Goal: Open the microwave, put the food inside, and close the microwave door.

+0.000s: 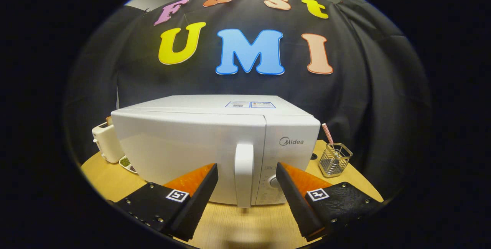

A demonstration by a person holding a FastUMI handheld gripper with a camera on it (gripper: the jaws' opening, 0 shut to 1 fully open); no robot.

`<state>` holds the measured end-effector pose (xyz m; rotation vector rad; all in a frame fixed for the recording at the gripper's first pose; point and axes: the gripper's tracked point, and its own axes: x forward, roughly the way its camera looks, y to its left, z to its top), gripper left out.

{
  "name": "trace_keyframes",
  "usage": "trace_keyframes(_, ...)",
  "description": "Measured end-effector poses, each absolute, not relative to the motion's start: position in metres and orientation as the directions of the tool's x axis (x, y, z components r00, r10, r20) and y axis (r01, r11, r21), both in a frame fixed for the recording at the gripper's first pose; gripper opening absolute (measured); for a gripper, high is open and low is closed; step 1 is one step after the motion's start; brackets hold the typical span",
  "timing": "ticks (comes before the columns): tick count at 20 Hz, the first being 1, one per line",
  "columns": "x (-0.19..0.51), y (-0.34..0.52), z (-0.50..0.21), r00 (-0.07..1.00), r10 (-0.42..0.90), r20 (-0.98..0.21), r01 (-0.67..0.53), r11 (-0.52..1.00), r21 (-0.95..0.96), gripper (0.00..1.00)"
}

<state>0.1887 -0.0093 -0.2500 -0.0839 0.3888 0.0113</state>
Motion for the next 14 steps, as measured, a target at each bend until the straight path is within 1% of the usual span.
trace_keyframes(1, 0.189, -0.009, -0.255, 0.921, -0.002, -0.389, -0.033, 0.996, -0.084, 0.96)
trace_keyframes(3, 0.189, -0.008, -0.265, 0.914, -0.003, -0.405, -0.038, 0.995, -0.093, 0.91)
trace_keyframes(5, 0.189, -0.009, -0.274, 0.906, 0.000, -0.423, -0.044, 0.995, -0.093, 0.89)
trace_keyframes(6, 0.190, -0.007, -0.278, 0.902, 0.002, -0.432, -0.046, 0.995, -0.093, 0.86)
trace_keyframes(7, 0.188, -0.013, -0.276, 0.903, -0.024, -0.428, -0.028, 0.993, -0.115, 0.86)
trace_keyframes(8, 0.192, -0.014, -0.279, 0.904, -0.025, -0.427, -0.028, 0.993, -0.115, 0.58)
trace_keyframes(9, 0.194, -0.014, -0.281, 0.900, -0.021, -0.435, -0.028, 0.994, -0.107, 0.52)
trace_keyframes(11, 0.196, -0.015, -0.283, 0.899, -0.017, -0.438, -0.030, 0.995, -0.099, 0.52)
trace_keyframes(12, 0.196, -0.008, -0.283, 0.898, 0.012, -0.441, -0.049, 0.996, -0.074, 0.52)
trace_keyframes(14, 0.195, -0.005, -0.283, 0.898, 0.005, -0.439, -0.052, 0.994, -0.097, 0.32)
